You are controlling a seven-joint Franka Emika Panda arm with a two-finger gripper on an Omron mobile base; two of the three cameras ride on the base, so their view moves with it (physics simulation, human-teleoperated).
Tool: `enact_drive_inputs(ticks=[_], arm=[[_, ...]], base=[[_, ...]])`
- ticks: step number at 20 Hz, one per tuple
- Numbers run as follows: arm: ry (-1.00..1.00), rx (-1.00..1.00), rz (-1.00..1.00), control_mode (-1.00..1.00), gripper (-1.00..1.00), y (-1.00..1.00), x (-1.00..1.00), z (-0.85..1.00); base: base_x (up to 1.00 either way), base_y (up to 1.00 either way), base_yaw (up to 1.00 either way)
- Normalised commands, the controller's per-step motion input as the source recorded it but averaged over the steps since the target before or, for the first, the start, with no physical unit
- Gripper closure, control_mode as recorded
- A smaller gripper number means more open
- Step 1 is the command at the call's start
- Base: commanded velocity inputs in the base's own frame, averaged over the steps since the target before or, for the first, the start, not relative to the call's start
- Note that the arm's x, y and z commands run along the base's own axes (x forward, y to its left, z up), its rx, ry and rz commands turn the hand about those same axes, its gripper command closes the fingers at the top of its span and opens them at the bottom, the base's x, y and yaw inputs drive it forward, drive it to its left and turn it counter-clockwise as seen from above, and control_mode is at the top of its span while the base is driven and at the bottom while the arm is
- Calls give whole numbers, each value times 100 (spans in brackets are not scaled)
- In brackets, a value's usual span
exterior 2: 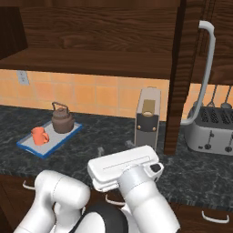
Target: Pick the kettle from the counter and place it on the tray. Then pick the mug from the cabinet and place it on the tray. Then close the cabinet doors.
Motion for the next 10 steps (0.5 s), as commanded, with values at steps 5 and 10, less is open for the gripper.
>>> enact_drive_inputs(ticks=[5,10], arm=[[-2,13,-1,-100,-100,-51,0,-47],[-3,10,-2,-100,-100,-67,-2,1]], base=[[0,0,0],[0,0,0]])
